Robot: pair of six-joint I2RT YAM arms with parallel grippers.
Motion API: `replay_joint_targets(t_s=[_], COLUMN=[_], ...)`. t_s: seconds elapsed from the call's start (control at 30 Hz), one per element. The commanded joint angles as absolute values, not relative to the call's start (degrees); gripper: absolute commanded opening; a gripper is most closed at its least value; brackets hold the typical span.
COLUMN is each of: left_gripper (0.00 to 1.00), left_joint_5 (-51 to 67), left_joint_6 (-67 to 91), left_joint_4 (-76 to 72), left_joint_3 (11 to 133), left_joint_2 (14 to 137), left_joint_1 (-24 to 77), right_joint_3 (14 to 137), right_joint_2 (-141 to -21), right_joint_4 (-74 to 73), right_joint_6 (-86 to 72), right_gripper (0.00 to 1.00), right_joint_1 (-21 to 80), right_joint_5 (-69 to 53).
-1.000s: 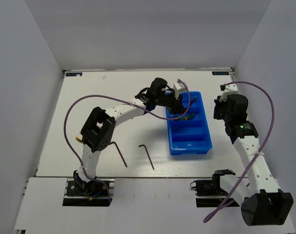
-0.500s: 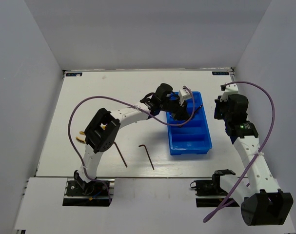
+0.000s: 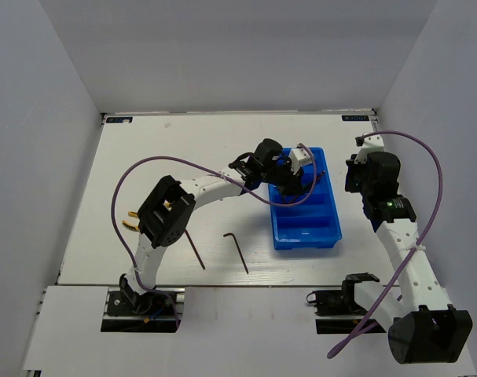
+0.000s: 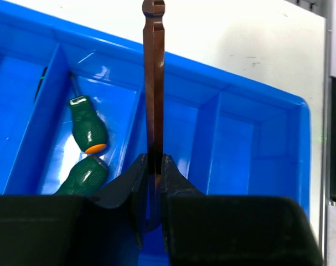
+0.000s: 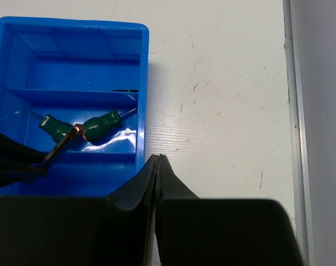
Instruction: Sort the tools into containers
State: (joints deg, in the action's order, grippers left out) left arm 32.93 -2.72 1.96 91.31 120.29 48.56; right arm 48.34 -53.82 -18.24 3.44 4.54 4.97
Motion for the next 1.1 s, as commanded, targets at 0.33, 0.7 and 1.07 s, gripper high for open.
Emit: replay_joint_targets(t_s=[0.33, 0.7, 1.07], left_gripper=[0.2, 0.38, 0.02], left_joint_5=[29.18, 30.23, -2.14], left_joint_6=[-3.96, -2.81, 18.06], left_joint_4=[6.23, 6.95, 12.32], left_joint_3=[94.48, 95.62, 79.2], left_joint_2=[122.07, 122.09, 94.5], left_joint_1=[49.48, 50.01, 51.59], right_joint_3=[49.75, 49.75, 50.54], right_joint_2=[-52.74, -52.82, -52.91], right_joint_4=[-16.96, -16.96, -19.24], right_joint_6=[3.87, 4.04, 5.97], right_gripper=[0.0, 0.0, 0.63], right_joint_1=[4.31, 4.31, 4.22], right_joint_5=[5.36, 5.45, -1.82])
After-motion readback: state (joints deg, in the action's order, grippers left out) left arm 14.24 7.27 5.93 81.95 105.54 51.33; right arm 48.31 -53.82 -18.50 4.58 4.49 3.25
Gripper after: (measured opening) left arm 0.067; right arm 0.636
